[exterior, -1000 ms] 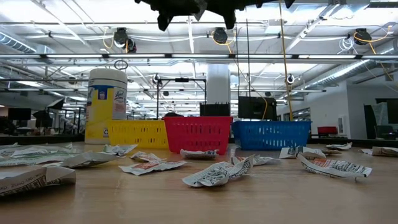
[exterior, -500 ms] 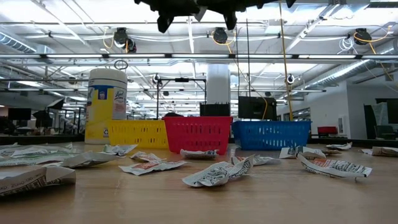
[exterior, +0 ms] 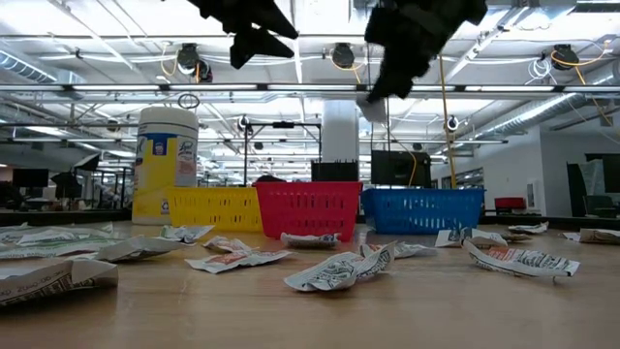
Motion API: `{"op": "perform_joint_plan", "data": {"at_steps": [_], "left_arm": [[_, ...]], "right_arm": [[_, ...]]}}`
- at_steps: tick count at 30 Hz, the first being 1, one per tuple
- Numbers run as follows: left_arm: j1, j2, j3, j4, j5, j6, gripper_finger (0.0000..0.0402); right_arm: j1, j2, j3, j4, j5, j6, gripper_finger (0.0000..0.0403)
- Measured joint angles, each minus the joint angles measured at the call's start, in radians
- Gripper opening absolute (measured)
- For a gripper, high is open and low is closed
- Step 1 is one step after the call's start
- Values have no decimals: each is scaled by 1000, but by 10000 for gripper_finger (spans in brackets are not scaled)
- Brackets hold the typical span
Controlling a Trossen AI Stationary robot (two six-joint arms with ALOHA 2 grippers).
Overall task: Pick & Place First Aid Supplies
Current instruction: Put the alcohol pad into the blue bin
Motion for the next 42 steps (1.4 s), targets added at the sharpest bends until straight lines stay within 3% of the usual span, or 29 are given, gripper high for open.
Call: {"op": "perform_joint_plan", "data": {"at_steps": [8,15,23,27,35,42], "left_arm": [[0,0,0,31,15,0,199],[4,0,0,35,17,15,200],[6,0,0,34,13,32,200],[6,0,0,32,13,33,200],[15,0,0,0,6,3,200],[57,0,0,-118,-107,-153,200]], "right_arm": [[-21,42,-2,-225,88,-34,0],[-21,118,-100,-123,125,-67,0],[-8,119,-223,11,160,-44,4],[-6,118,-223,15,178,-41,43],[-6,71,-224,51,149,9,170],[-7,-28,-223,148,153,108,204]]}}
